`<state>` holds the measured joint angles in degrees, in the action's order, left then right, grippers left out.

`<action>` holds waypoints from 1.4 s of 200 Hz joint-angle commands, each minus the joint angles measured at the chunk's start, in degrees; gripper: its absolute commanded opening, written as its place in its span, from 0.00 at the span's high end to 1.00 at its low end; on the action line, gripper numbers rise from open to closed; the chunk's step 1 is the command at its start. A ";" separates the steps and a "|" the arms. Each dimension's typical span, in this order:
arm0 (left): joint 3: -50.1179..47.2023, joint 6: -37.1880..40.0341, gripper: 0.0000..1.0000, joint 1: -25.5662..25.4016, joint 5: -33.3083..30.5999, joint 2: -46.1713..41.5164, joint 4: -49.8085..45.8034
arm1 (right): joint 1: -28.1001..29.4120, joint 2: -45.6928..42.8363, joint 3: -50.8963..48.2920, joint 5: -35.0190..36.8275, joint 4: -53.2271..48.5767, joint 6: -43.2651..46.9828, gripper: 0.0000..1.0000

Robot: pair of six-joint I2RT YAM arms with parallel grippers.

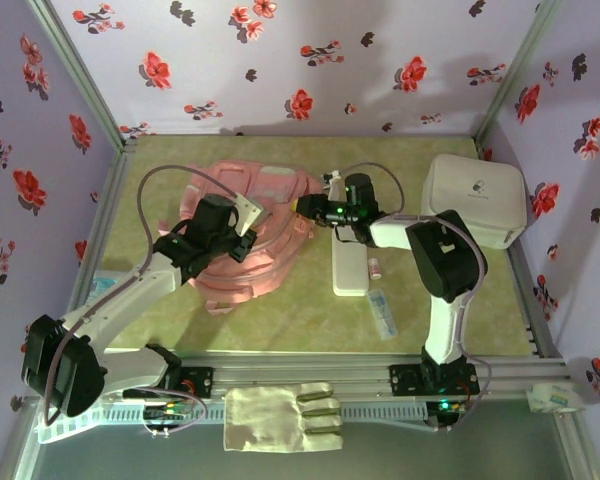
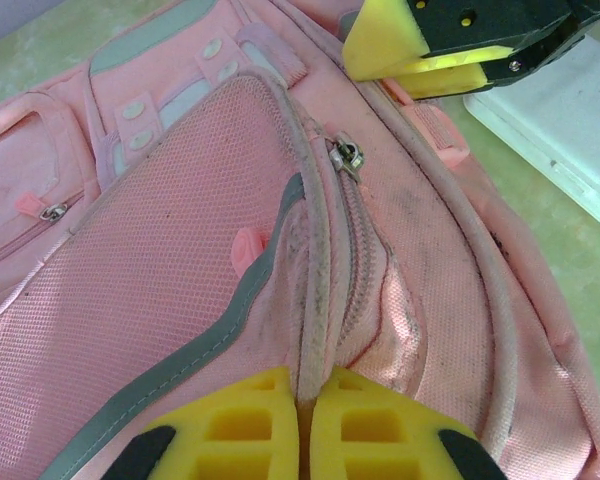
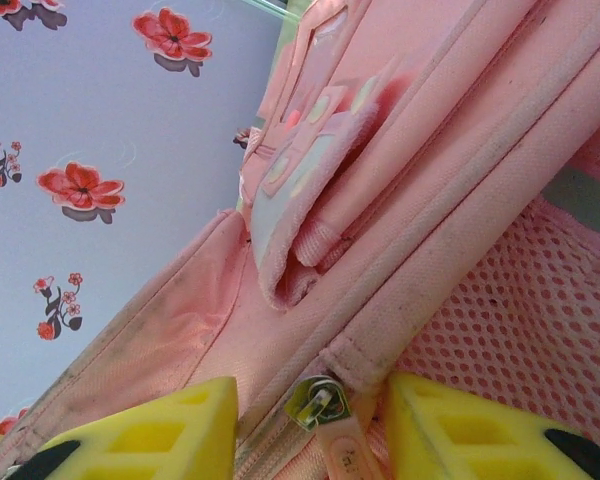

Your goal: Pack the student bag

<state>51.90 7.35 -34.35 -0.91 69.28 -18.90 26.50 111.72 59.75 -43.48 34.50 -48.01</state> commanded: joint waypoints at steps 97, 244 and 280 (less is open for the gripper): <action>-0.31 -0.97 1.00 0.16 1.15 -1.96 5.00 | 0.22 -4.15 -1.49 2.20 -3.49 6.42 0.87; 0.53 -4.07 1.00 0.31 1.31 4.09 7.73 | 4.72 -14.14 -3.35 11.84 -28.73 23.16 0.97; 1.88 -5.38 1.00 0.28 3.32 8.52 10.05 | 9.83 -17.58 -4.53 16.86 -34.21 27.15 0.97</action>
<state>51.37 4.62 -34.39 2.31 74.65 -16.49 33.15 97.65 56.47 -29.82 7.22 -26.13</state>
